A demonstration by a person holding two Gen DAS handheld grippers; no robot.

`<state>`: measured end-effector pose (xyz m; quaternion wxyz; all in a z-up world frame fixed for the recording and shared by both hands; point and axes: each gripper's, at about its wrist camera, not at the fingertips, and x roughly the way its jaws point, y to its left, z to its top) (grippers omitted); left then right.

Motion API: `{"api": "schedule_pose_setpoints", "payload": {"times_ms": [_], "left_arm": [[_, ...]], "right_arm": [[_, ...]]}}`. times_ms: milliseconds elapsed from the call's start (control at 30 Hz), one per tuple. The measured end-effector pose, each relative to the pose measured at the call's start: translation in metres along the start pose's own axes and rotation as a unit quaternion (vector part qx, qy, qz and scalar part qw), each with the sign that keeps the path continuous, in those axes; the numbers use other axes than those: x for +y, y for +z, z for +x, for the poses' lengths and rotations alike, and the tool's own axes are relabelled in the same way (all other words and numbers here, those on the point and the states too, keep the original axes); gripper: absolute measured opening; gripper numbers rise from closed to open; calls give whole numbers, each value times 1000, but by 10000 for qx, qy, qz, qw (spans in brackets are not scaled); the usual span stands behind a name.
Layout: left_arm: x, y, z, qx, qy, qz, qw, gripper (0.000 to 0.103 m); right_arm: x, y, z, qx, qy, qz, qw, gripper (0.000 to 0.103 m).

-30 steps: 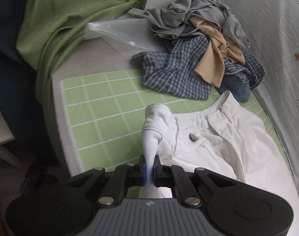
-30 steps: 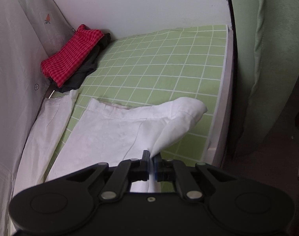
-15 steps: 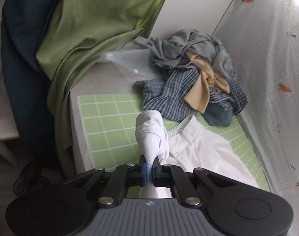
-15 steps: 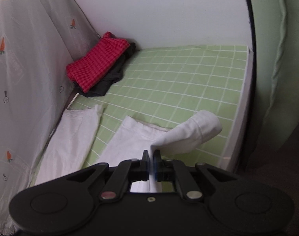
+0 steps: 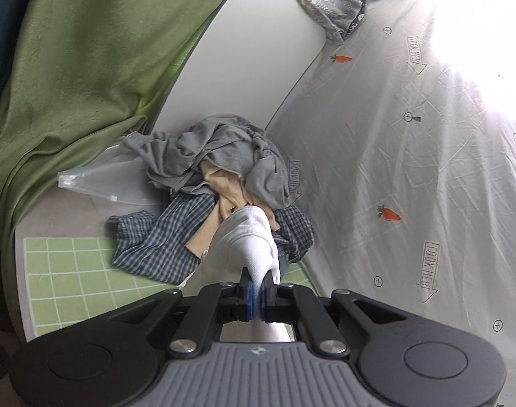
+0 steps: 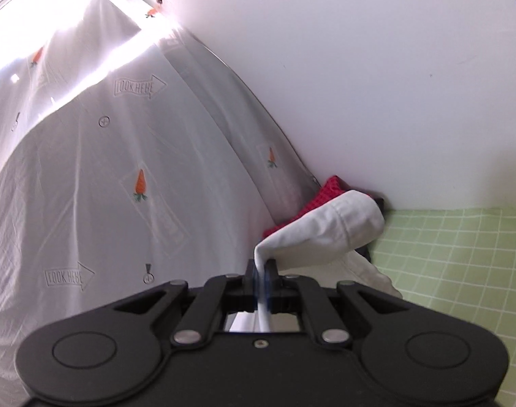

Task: Fold clothes

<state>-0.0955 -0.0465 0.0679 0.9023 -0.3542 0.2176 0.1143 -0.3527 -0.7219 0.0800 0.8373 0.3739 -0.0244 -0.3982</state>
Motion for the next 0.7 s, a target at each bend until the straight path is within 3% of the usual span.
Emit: {"api": "schedule_pose_setpoints", "payload": {"times_ms": [100,400,600,667,700], "left_arm": [[-4,-8,24,92,230,36,9997,4],[-13,-29,109,416,863,-202,9952,4],[-22,-43,169,608,1257,-285,9898,5],[-35,-49,200,606,1314,-96,9894,12],[-41,-51,215,605,1342,-1,9891,22]], "right_arm": [[9,3,16,-54,-40,-155,9999,4],[3,-50,113,733,-821,-79,9939,4],[55,-68,222,1100,-757,-650,9889,4],[72,-84,277,1320,-648,-879,9852,5],[78,-95,309,1466,-580,-992,9825,7]]}}
